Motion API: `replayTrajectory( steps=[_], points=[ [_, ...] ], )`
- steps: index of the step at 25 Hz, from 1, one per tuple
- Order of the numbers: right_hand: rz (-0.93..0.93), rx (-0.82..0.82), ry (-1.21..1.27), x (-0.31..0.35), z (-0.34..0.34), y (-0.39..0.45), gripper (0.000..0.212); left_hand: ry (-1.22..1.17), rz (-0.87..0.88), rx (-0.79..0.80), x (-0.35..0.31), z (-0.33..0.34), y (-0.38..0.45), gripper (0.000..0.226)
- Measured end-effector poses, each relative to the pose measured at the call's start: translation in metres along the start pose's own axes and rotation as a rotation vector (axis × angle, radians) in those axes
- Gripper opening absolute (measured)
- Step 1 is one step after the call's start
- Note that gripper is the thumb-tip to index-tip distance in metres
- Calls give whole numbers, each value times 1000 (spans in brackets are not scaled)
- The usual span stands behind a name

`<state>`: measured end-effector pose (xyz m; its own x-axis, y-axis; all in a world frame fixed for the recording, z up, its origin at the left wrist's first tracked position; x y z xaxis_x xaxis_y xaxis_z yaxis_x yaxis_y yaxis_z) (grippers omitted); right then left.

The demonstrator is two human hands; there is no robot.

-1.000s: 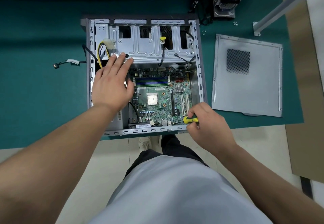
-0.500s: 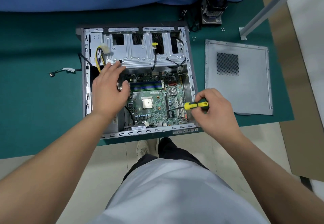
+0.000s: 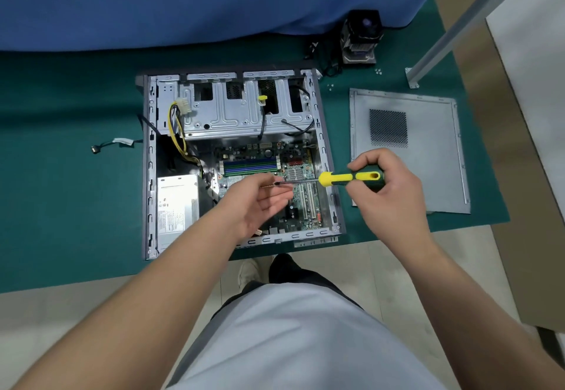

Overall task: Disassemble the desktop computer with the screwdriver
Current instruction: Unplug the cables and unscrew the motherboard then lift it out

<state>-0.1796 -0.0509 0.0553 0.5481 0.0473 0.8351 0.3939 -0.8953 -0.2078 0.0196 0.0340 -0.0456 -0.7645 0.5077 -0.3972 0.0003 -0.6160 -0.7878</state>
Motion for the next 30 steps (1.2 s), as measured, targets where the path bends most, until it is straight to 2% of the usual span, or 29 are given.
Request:
replayTrajectory(
  steps=[6,9,11,13,15,18,21,25,27,30],
  points=[
    [7,23,137,-5,-3,11,27,-37,50,-83,-17,6,-3,17],
    [51,101,602,-5,-3,22,27,-59,74,-69,-24,13,-5,18],
    [76,180,730,-4,2,31,26,-54,83,-45,-29,18,-5,19],
    [97,189,711,-3,8,38,21,-9,97,-16,-35,22,-6,19],
    [81,104,705,3,7,49,17,78,129,-1,-43,24,-6,19],
    [-71,33,742,19,-9,71,16,145,169,14,-58,31,-7,17],
    [-167,106,537,32,-15,92,13,135,176,90,-68,41,-8,18],
    [-91,291,104,29,12,106,3,92,163,148,-74,55,-4,25],
    [-99,333,62,25,24,108,8,62,148,155,-76,59,-1,25],
    [-90,315,131,18,30,115,11,54,123,141,-82,62,3,19]
  ],
)
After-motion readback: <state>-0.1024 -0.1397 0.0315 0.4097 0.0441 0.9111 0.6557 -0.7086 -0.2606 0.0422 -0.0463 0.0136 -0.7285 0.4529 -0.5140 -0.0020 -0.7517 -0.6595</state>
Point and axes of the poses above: each hand's wrist, its own y-axis towards the middle knuckle, its own z-axis out of the palm, x = y × z, the point moved 2 cm from there along y, towards the middle knuckle, and after that the axes turned 7 degrees about x, right-handed, at the moved point
